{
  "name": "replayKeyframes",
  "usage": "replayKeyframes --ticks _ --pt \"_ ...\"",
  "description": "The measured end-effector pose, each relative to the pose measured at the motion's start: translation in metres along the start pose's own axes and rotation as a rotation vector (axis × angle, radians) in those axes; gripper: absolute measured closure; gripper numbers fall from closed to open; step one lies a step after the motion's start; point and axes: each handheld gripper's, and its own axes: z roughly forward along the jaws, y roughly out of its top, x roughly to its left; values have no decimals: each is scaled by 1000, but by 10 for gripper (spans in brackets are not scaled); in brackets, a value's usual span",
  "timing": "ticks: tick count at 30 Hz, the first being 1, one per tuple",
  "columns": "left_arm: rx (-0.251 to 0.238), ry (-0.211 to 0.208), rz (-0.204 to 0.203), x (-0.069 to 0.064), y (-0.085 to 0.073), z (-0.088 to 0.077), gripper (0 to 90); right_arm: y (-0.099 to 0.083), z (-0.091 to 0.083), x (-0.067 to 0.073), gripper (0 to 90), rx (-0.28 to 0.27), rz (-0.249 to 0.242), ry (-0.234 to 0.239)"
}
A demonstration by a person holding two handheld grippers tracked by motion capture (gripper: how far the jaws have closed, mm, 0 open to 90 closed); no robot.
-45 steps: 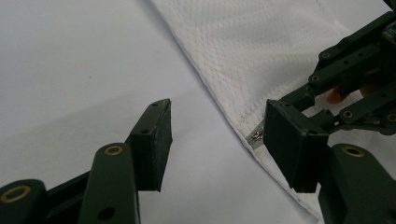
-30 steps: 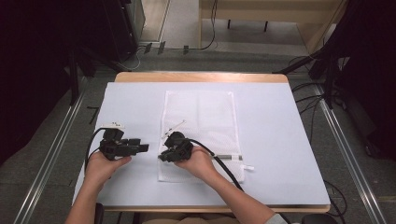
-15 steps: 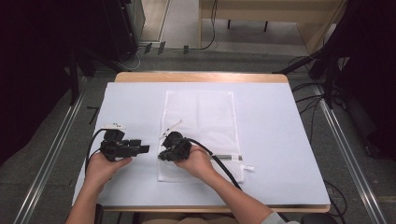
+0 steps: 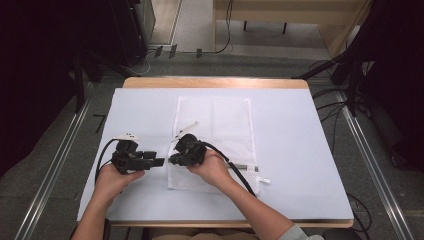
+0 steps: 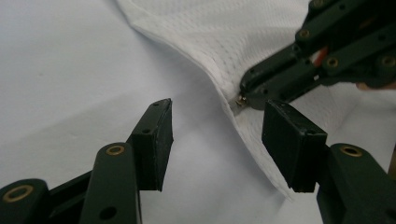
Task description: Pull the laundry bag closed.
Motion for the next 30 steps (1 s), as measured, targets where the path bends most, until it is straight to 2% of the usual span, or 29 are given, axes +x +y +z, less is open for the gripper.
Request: replayKeyframes --ticks 4,9,16,19,23,26,30 --pt "34 -18 29 -4 0 7 450 2 -3 0 876 -5 0 2" --pt "52 -45 34 -7 2 15 491 3 -5 0 876 -11 -5 9" --pt "118 -45 68 -9 3 24 582 7 -11 3 877 -25 -18 34" --pt "120 -54 81 -10 4 26 630 8 -13 5 878 -25 -29 46" --pt "142 -48 73 -10 6 31 631 8 -13 6 879 -17 -47 50" --pt "143 -48 90 -11 7 31 689 7 -13 5 880 -13 -38 60" --pt "149 -56 83 -9 8 33 705 8 -12 6 880 -5 -40 60"
